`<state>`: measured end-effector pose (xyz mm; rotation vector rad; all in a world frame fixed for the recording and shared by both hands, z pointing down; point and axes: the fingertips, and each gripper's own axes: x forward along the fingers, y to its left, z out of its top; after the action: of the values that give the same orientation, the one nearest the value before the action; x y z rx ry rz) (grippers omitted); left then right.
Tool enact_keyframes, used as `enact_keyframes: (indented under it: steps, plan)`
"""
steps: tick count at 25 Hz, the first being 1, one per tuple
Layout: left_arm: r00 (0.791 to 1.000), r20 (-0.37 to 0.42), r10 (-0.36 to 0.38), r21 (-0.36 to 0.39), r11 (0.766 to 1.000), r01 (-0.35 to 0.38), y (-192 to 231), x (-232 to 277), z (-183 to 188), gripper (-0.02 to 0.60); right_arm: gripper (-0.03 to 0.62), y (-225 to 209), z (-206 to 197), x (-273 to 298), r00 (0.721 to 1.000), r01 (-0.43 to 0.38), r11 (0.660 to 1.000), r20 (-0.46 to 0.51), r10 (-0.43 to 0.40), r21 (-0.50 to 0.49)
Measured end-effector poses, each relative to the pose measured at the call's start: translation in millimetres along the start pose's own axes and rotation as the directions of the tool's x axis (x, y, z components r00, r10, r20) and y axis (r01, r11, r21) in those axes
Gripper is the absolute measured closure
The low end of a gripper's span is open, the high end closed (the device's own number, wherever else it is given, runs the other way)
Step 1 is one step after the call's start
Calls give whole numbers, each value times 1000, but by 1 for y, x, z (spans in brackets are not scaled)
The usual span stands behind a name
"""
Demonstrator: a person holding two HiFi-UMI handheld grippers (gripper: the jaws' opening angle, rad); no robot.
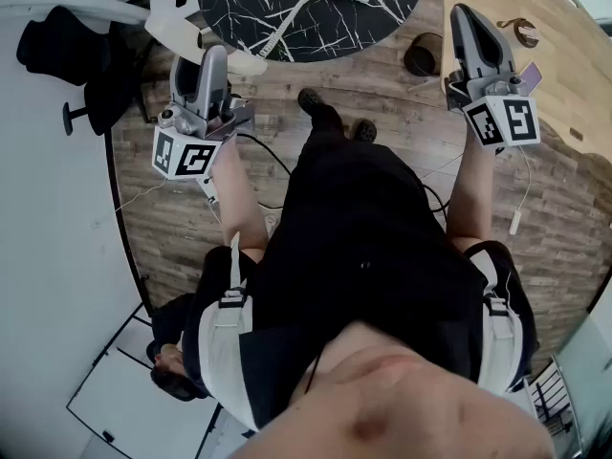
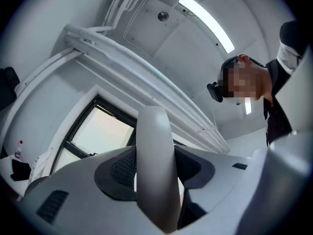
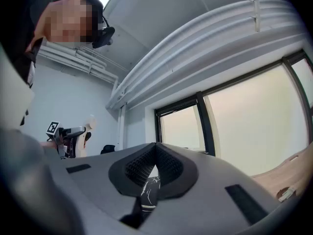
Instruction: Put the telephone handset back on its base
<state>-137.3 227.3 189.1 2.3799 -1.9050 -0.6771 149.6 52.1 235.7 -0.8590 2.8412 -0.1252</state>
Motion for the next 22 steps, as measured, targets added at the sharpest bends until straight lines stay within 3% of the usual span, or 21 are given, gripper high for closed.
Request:
enact_keyframes:
  steps: [12,22]
  plan:
    - [999,-26,-44,-18,999,44,-18,17,-10,353,564,-3,11,-18,998,51,998,26,-51,-27]
    - [994,-104,-44,-44,998,40,-29,25,-41,353,563,-4,-6,-37,998,54,998,-30,-54,-27]
